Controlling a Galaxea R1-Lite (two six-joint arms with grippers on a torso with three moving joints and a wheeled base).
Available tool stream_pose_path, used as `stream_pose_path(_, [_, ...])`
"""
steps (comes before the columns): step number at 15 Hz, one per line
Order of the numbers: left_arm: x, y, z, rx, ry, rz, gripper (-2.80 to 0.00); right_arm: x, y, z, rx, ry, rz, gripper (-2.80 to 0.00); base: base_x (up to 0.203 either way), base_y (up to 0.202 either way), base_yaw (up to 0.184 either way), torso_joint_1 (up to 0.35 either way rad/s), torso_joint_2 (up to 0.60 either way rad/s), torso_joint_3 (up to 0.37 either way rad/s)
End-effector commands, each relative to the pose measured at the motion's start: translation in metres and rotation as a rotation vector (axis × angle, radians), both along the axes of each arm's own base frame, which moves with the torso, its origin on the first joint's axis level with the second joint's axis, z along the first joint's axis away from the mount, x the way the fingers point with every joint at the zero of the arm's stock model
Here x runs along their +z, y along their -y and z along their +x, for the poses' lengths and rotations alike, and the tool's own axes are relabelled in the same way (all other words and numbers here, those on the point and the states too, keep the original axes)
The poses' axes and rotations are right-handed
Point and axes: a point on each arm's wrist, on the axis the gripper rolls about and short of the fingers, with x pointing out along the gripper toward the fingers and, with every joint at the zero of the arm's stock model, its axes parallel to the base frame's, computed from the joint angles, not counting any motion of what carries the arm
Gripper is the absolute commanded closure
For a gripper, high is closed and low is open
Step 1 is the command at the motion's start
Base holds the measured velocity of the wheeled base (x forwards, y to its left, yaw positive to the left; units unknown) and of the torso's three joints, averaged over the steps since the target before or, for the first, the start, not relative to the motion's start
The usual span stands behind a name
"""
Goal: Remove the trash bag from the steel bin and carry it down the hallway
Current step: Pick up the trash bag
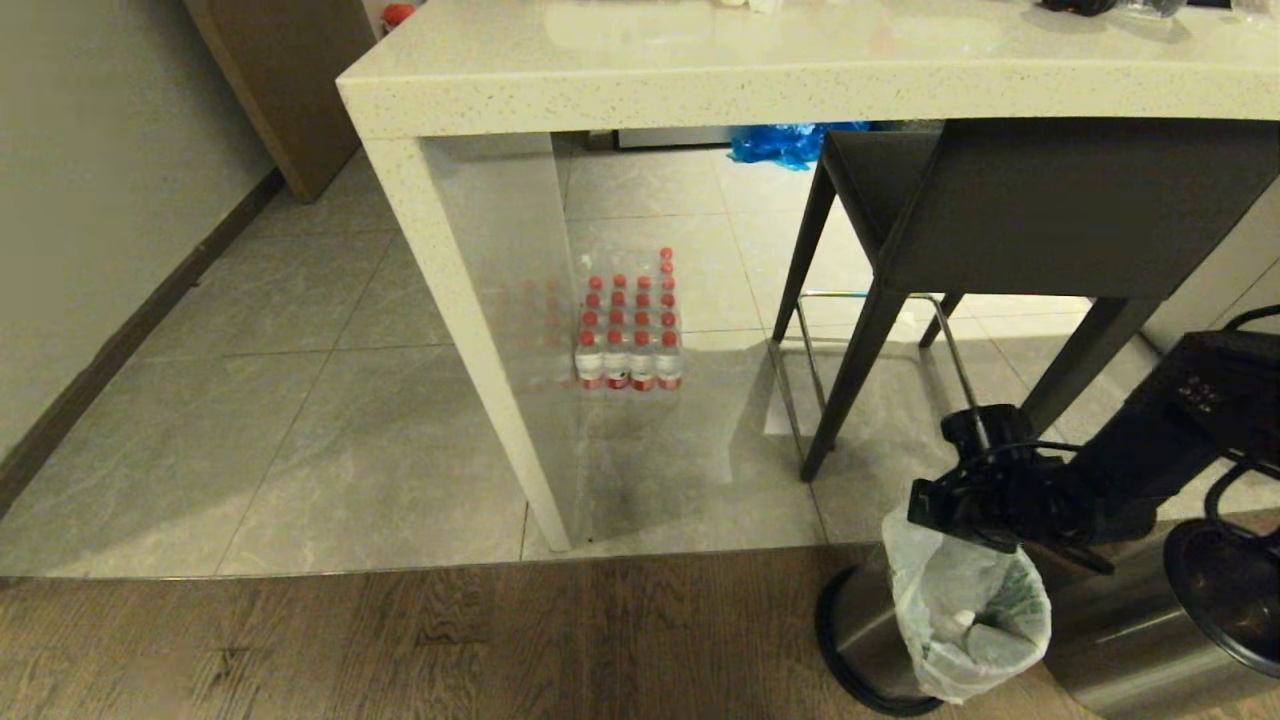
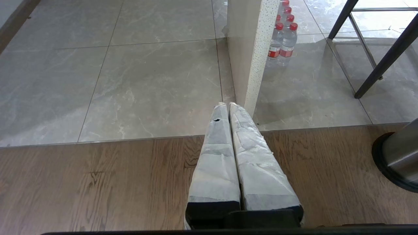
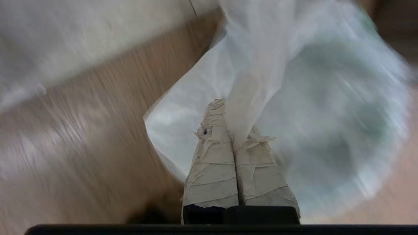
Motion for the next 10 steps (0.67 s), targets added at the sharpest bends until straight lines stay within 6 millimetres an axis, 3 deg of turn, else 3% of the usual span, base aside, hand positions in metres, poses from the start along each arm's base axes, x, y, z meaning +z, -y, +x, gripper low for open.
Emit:
stream_pose_path(1, [0.000, 0.000, 0.000, 0.000, -0.001, 0.000, 0.00, 0.029, 0.005, -0.025, -0.014, 0.008, -0.008, 0.00, 0.000, 0.000, 0.000, 0.000, 0.00, 0.000])
stream_pose_path(5, [0.000, 0.000, 0.000, 0.000, 0.000, 0.000, 0.00, 0.018, 0.014, -0.076, -0.087, -0.180, -0.118, 0.00, 0.000, 0.000, 0.000, 0.000, 0.00, 0.000])
stream_pose_path(10, [0.000, 0.000, 0.000, 0.000, -0.001, 0.000, 0.00, -0.005, 0.010, -0.089, -0.130, -0.261, -0.207, 0.00, 0.000, 0.000, 0.000, 0.000, 0.00, 0.000])
